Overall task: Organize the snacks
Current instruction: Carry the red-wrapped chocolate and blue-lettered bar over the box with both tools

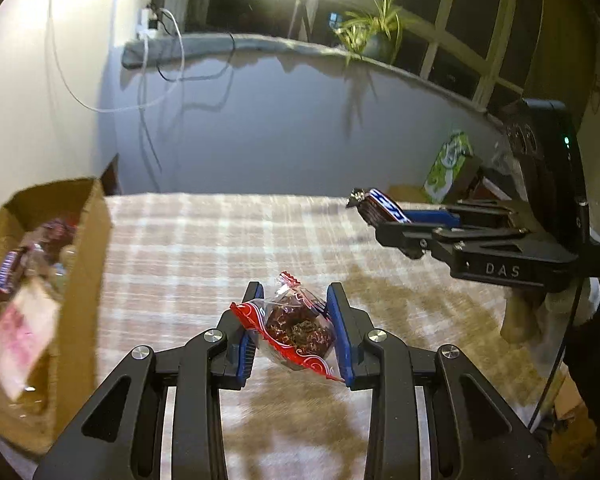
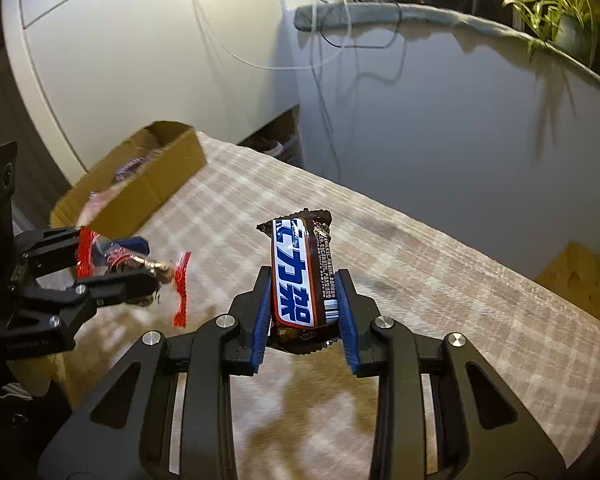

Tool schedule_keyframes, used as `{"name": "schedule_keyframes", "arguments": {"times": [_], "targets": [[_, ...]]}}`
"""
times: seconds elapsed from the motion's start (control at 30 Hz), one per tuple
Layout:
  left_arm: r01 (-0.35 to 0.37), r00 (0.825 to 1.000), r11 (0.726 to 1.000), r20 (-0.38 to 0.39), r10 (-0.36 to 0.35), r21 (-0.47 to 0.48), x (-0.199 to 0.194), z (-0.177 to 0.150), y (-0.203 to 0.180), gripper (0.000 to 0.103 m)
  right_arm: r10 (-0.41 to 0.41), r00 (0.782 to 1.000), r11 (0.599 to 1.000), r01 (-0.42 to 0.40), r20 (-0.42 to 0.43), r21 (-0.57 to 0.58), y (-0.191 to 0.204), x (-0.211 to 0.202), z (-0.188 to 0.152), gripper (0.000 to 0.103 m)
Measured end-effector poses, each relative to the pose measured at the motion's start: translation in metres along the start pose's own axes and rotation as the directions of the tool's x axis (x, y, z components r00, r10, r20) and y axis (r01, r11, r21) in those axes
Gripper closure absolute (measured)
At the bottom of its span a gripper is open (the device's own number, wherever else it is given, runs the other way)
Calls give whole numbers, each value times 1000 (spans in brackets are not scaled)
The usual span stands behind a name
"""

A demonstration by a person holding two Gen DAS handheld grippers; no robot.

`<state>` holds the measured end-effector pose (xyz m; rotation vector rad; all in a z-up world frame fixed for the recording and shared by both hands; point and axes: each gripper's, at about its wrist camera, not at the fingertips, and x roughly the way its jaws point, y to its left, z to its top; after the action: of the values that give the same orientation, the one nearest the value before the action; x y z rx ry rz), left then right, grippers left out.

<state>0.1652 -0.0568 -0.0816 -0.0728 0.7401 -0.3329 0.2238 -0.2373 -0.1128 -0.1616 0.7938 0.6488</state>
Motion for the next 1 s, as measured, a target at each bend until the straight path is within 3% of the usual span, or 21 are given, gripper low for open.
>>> {"name": "schedule_keyframes", "arguments": {"times": [0.33, 1.0], "targets": [[-70, 995, 997, 72, 73, -41, -50, -2, 42, 72, 37, 999, 997, -35, 25, -76, 62, -5, 21, 72], [-234, 958, 965, 141, 250, -121, -96, -2, 140, 72, 137, 991, 970, -135, -7, -203, 175, 66, 84, 72]]}}
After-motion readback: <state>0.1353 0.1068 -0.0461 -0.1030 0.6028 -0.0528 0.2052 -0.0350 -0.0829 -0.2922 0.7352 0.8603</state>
